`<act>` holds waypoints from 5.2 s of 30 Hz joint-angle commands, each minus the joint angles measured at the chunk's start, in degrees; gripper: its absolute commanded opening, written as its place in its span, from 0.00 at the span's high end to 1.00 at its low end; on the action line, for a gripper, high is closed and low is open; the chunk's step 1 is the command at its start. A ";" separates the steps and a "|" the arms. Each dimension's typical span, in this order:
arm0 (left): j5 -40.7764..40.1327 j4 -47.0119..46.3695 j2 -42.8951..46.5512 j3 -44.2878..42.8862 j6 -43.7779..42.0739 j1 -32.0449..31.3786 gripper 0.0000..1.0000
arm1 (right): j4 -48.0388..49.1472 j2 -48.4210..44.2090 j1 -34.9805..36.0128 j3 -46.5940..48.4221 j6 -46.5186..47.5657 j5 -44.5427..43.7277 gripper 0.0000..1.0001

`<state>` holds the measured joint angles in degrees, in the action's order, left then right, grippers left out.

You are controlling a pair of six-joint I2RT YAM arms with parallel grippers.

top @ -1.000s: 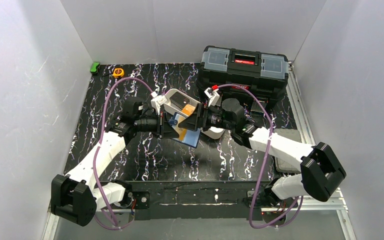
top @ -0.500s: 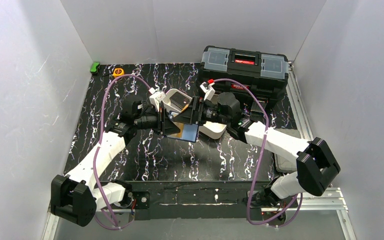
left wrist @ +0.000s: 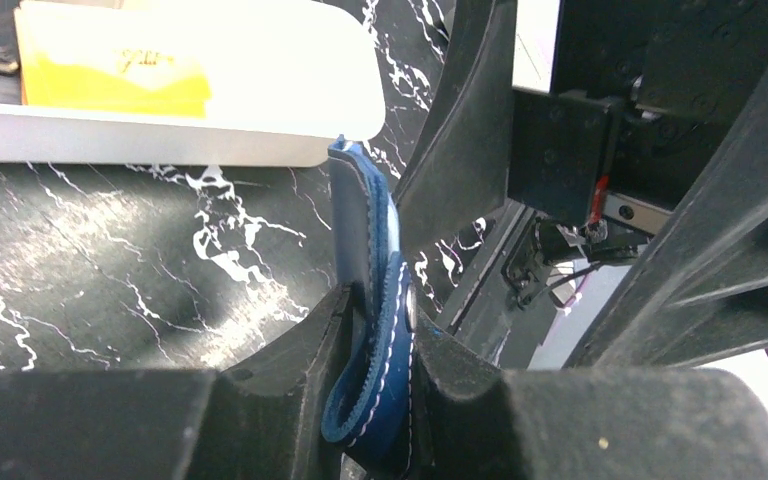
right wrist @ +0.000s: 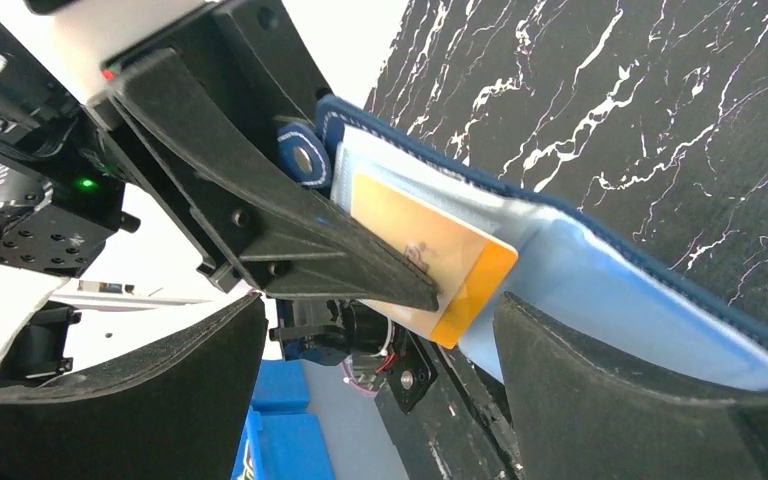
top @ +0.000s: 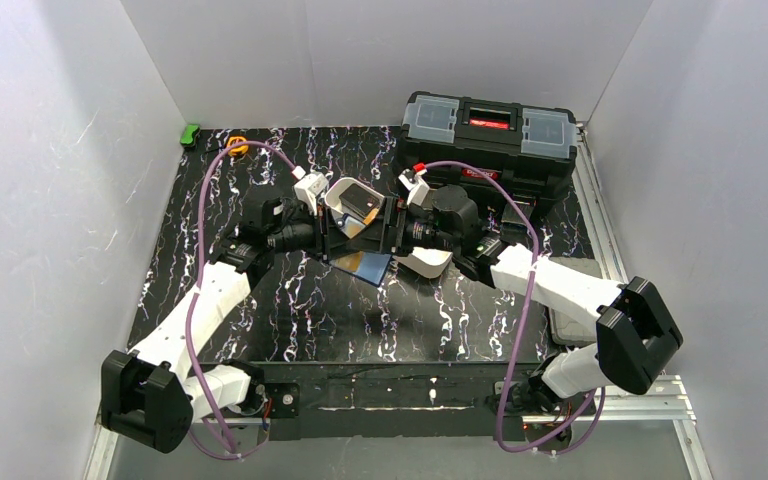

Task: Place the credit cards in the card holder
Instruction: Insert the credit card into the card holder, then turn over the card slot in the card holder.

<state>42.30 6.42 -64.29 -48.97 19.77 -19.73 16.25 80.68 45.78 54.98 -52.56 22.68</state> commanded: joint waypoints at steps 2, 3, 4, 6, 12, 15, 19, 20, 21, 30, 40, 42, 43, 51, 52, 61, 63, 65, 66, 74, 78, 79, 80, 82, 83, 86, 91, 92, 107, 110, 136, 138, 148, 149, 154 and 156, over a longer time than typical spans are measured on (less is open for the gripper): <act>-1.37 -2.84 1.11 -3.48 1.35 -0.15 0.81 | 0.10 -1.23 0.28 2.12 -1.02 -0.21 0.10; -1.28 -2.96 1.16 -3.45 1.67 -0.20 0.82 | 0.37 -1.35 0.29 1.96 -1.09 -0.44 0.10; -1.01 -2.98 1.22 -3.40 1.88 -0.15 0.82 | 1.02 -1.44 0.28 1.67 -1.33 -0.59 0.10; -0.78 -2.86 1.35 -3.14 2.08 -0.17 0.82 | 2.56 -1.49 0.28 1.42 -1.91 -0.50 0.10; -1.04 -3.07 1.71 -2.95 2.66 -0.17 0.82 | 4.28 0.17 0.30 3.04 -3.09 0.83 0.11; -1.90 -2.93 1.86 -3.04 2.64 -0.19 0.82 | 4.86 0.73 0.32 4.04 -3.83 1.59 0.11; -2.57 -3.17 1.88 -2.89 3.31 -0.14 0.77 | 5.83 0.83 0.45 4.63 -4.39 2.59 0.12; -2.75 -3.17 1.83 -2.82 3.45 -0.18 0.76 | 6.14 0.87 0.50 4.78 -4.60 3.02 0.12; -3.14 -3.12 1.93 -2.80 3.59 -0.10 0.76 | 6.10 0.95 0.58 5.11 -4.79 3.36 0.12; -3.78 -3.54 1.76 -4.30 4.56 0.97 0.72 | 6.65 2.18 1.22 7.93 -6.65 4.66 0.11; 0.81 -3.20 2.36 -2.15 4.23 1.55 0.80 | 15.24 -0.14 0.97 4.58 -6.80 7.24 0.11; 0.99 -2.41 2.43 -2.62 3.40 1.94 0.89 | 14.45 -1.86 0.24 3.40 -6.03 7.52 0.10; 1.32 -2.09 2.46 -2.81 3.11 2.35 0.95 | 14.05 -3.05 -0.26 2.38 -5.49 7.55 0.10; 4.36 3.50 1.05 -2.58 -1.27 4.52 1.00 | 2.43 -15.52 -7.54 -5.28 2.97 5.34 0.09; 4.34 4.49 0.79 -2.12 -2.46 4.52 1.00 | 0.78 -16.47 -8.98 -5.81 3.55 4.96 0.09; 8.38 11.35 -3.38 2.22 -15.15 4.53 1.00 | -17.03 -11.40 -16.06 -1.04 9.61 -2.73 0.13; 9.25 13.48 -3.01 2.62 -18.55 4.58 1.00 | -19.62 -8.76 -16.07 0.20 10.72 -5.45 0.12; 9.69 16.40 -3.15 2.86 -22.69 4.54 1.00 | -19.66 -5.64 -16.07 1.02 10.88 -6.78 0.11; 9.94 17.78 -3.52 3.10 -24.66 4.57 1.00 | -19.72 -4.22 -16.07 1.76 10.94 -7.23 0.10; 10.62 20.91 -9.12 3.22 -31.14 4.57 1.00 | -20.92 7.78 -15.78 9.27 11.26 -11.61 0.02; 12.70 21.14 -8.68 3.17 -32.34 4.59 1.00 | -20.37 13.40 -15.22 12.66 11.33 -13.38 0.02; 13.09 21.35 -8.73 3.10 -32.50 4.64 1.00 | -20.37 14.84 -15.00 13.57 11.31 -13.89 0.02; 13.60 21.80 -8.78 3.05 -32.83 4.61 1.00 | -20.38 16.38 -14.75 14.36 11.25 -14.50 0.02; 14.61 22.83 -8.88 2.96 -33.52 4.71 1.00 | -20.52 19.10 -13.91 15.76 11.40 -16.66 0.04; 15.01 23.19 -8.81 2.93 -33.73 4.71 1.00 | -20.76 20.10 -13.40 16.40 11.68 -18.24 0.04; 15.18 24.01 -8.17 3.00 -33.53 4.70 1.00 | -20.13 22.48 -11.82 17.06 11.51 -21.94 0.07; 15.63 25.34 -6.65 2.30 -32.16 4.83 1.00 | -15.13 25.95 -10.20 15.90 9.32 -27.64 0.15; 16.21 25.31 -6.47 2.27 -31.84 4.85 1.00 | -14.92 26.09 -10.08 15.50 9.18 -29.13 0.16; 25.13 17.56 -6.67 -4.02 -15.73 5.10 1.00 | -0.87 -14.62 -8.96 -13.78 20.87 -10.79 0.02; 25.71 12.63 -7.22 -4.10 -10.05 5.36 1.00 | 3.96 -19.88 -8.95 -18.50 22.87 1.11 0.02; 28.05 -35.42 -11.17 8.30 32.52 5.95 0.99 | 28.92 -15.26 -9.04 -20.27 5.54 15.71 0.79; 28.31 -36.16 -11.25 8.58 33.18 5.99 0.96 | 26.48 -16.91 -9.06 -20.28 6.73 14.98 0.93; 24.73 0.77 -6.10 -0.46 6.45 9.73 0.02 | 5.80 -17.69 -9.06 -14.68 15.83 15.18 0.99; 22.64 6.17 -5.50 -3.10 -1.01 10.32 0.02 | 2.86 -17.08 -9.09 -14.12 17.15 15.15 0.99; 6.45 24.73 -2.51 -12.35 -25.21 13.54 0.02 | -8.42 -13.37 -8.95 -9.72 21.41 13.36 0.99; 4.89 24.77 -1.91 -13.49 -27.14 14.26 0.02 | -8.69 -11.71 -8.76 -9.51 21.30 13.88 0.99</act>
<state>55.53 18.61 -69.71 -59.18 9.47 -7.16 13.58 66.83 36.67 42.35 -34.35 36.67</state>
